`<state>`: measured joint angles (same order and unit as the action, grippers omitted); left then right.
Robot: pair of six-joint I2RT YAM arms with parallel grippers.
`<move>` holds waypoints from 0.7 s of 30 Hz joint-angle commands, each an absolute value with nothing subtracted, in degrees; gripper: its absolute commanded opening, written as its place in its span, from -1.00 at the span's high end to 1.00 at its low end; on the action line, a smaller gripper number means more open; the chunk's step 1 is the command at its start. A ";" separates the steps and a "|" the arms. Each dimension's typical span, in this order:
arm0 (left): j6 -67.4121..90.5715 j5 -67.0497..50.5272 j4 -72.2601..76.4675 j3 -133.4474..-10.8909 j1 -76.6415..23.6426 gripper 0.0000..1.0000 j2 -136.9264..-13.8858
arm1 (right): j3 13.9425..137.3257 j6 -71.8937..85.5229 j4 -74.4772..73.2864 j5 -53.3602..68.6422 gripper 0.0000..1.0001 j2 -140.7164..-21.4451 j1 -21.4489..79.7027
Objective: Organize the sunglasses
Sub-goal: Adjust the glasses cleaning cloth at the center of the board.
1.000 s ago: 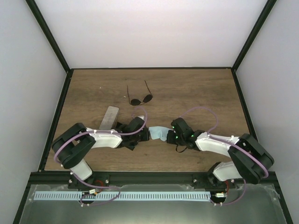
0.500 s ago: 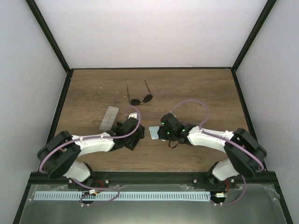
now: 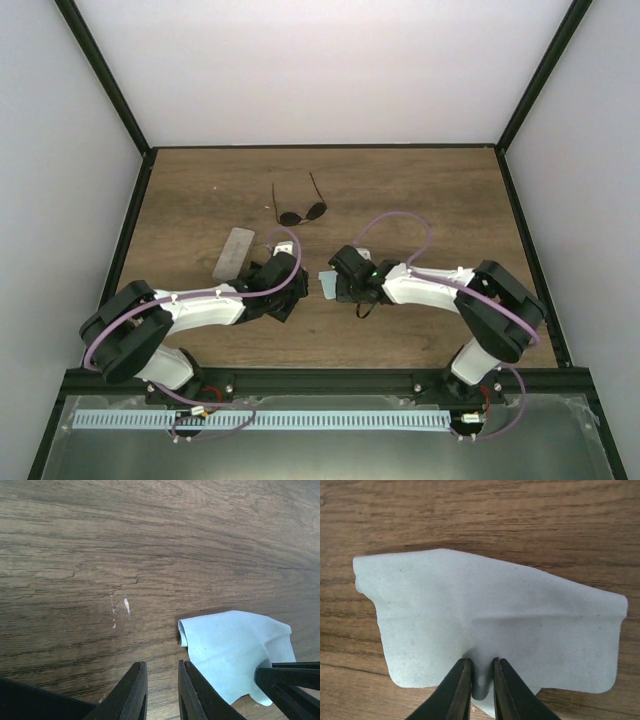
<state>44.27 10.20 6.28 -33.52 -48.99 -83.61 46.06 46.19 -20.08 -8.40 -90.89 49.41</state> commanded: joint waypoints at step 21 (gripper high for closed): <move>41.80 10.95 7.29 -29.88 -48.97 0.62 -77.33 | 55.92 44.60 -26.25 -13.20 0.99 -91.55 50.10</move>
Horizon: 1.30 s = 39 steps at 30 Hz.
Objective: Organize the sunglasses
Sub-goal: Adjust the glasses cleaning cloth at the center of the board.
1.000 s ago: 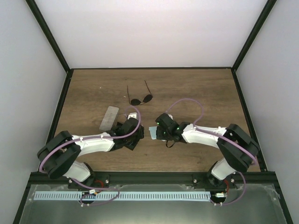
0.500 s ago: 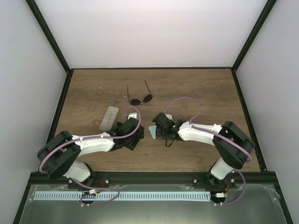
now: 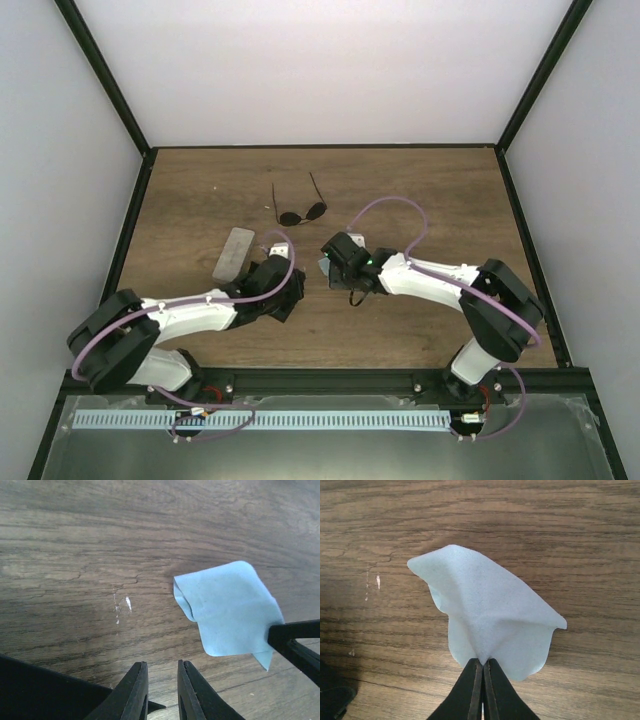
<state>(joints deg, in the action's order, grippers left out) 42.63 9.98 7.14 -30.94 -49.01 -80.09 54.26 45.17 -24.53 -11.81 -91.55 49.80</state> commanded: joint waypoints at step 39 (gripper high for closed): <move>40.43 12.11 6.81 -31.82 -49.74 0.63 -77.73 | 50.83 51.33 -37.08 -17.27 0.34 -77.69 57.82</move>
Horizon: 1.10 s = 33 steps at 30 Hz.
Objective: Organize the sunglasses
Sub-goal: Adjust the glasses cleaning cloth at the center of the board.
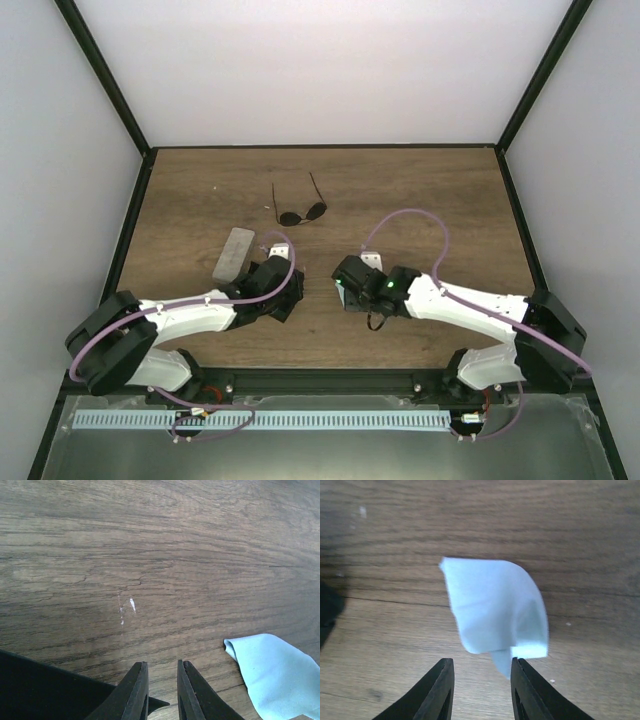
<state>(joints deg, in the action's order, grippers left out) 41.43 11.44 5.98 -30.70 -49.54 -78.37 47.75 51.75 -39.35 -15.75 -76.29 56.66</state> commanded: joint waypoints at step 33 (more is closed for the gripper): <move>40.96 13.45 5.99 -29.42 -49.74 0.63 -75.70 | 48.32 47.51 -26.58 -11.23 0.99 -93.14 56.41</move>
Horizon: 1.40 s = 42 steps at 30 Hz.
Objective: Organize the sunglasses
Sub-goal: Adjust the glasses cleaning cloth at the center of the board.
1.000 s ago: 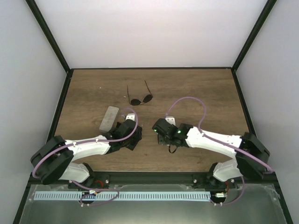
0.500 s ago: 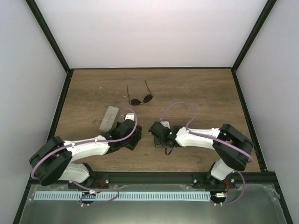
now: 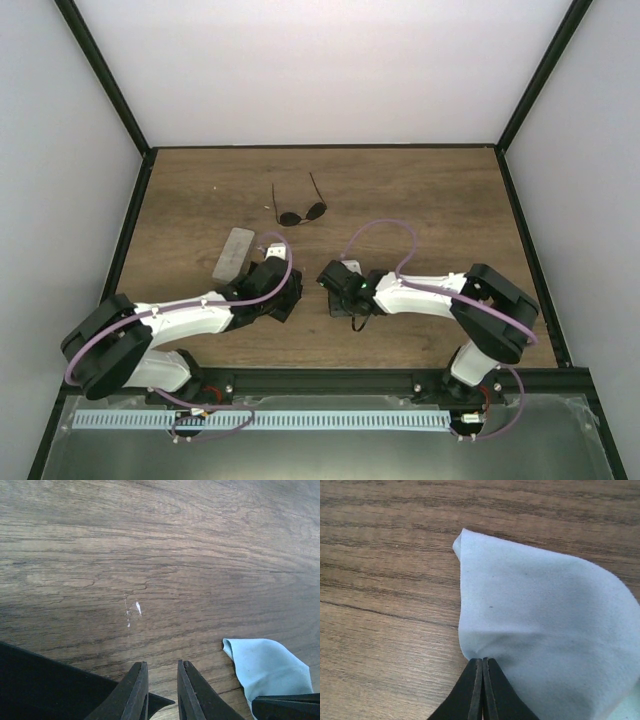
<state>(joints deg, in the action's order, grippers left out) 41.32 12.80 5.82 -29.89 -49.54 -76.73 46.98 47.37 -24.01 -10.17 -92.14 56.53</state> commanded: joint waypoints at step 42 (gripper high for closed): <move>46.61 -1.18 29.67 -25.18 -56.57 -0.12 -82.18 | 51.68 39.38 -24.41 -7.25 0.99 -80.10 49.66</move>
